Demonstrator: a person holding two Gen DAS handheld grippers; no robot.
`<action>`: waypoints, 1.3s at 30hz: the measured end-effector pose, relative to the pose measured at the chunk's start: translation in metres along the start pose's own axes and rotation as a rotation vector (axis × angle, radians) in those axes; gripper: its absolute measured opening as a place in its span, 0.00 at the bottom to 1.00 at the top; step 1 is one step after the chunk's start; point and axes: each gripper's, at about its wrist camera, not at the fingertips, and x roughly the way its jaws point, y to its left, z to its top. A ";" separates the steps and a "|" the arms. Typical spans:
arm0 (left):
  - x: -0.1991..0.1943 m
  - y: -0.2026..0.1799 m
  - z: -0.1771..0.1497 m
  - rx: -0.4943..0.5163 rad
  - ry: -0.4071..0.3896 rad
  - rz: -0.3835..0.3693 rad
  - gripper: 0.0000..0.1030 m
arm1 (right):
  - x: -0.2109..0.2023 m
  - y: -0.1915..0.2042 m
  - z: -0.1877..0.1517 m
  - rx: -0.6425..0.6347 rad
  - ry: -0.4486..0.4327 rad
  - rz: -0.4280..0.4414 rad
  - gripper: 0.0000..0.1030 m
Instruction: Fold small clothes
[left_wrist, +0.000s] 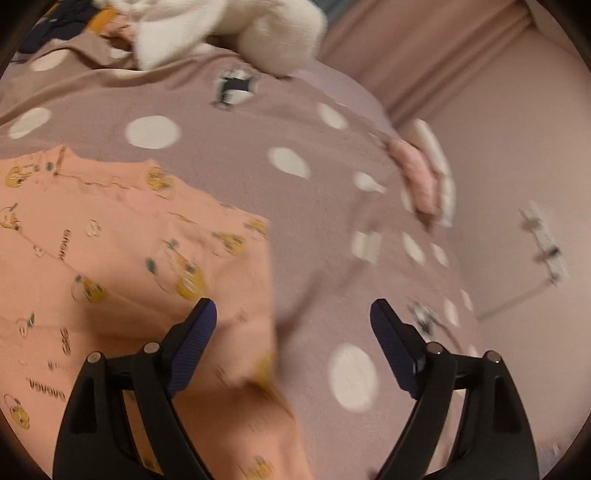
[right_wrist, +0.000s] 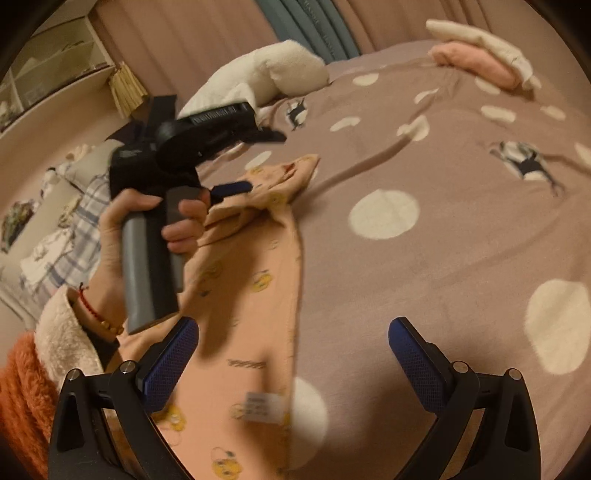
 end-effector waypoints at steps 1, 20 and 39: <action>-0.007 -0.005 -0.003 0.022 -0.006 0.014 0.83 | 0.000 0.001 -0.002 -0.008 -0.002 -0.002 0.99; -0.186 0.056 -0.106 0.035 -0.145 0.412 1.00 | 0.002 0.019 -0.010 -0.054 0.025 0.013 0.99; -0.249 0.147 -0.214 -0.079 -0.114 0.539 0.99 | -0.015 0.035 -0.043 -0.041 0.121 -0.007 0.99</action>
